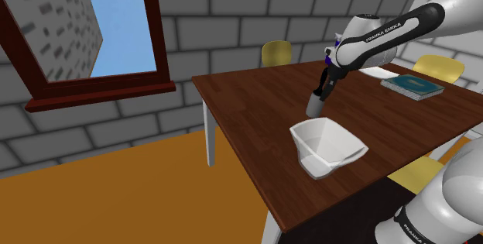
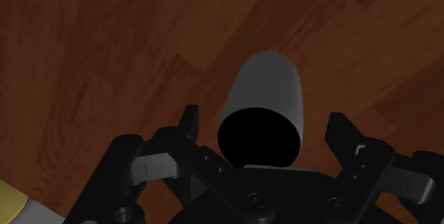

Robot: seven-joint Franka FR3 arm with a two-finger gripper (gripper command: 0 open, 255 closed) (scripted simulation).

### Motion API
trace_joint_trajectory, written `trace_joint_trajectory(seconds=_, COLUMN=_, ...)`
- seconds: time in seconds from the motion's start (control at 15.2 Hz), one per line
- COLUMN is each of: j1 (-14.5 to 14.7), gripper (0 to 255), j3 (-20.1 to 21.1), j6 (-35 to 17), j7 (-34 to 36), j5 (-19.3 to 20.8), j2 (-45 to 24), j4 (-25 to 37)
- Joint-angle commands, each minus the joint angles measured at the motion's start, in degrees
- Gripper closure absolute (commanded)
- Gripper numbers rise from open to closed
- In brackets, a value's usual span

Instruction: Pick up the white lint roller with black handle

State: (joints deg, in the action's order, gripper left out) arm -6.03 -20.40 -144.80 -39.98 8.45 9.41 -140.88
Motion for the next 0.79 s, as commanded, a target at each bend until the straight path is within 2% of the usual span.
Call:
trace_joint_trajectory(seconds=0.0, j1=0.11, gripper=0, j3=-0.18, j6=-1.81, j7=-0.22, j5=-0.40, j2=-1.31, j4=-0.51)
trace_joint_trajectory(seconds=0.2, j1=0.17, gripper=0, j3=-0.30, j6=-3.17, j7=-0.41, j5=-0.70, j2=-2.22, j4=-0.98)
trace_joint_trajectory(seconds=0.26, j1=0.21, gripper=255, j3=-0.25, j6=-3.19, j7=-0.31, j5=-0.68, j2=-2.25, j4=-0.98)
trace_joint_trajectory(seconds=0.73, j1=0.22, gripper=255, j3=-0.25, j6=-3.23, j7=-0.32, j5=-0.71, j2=-2.32, j4=-0.96)
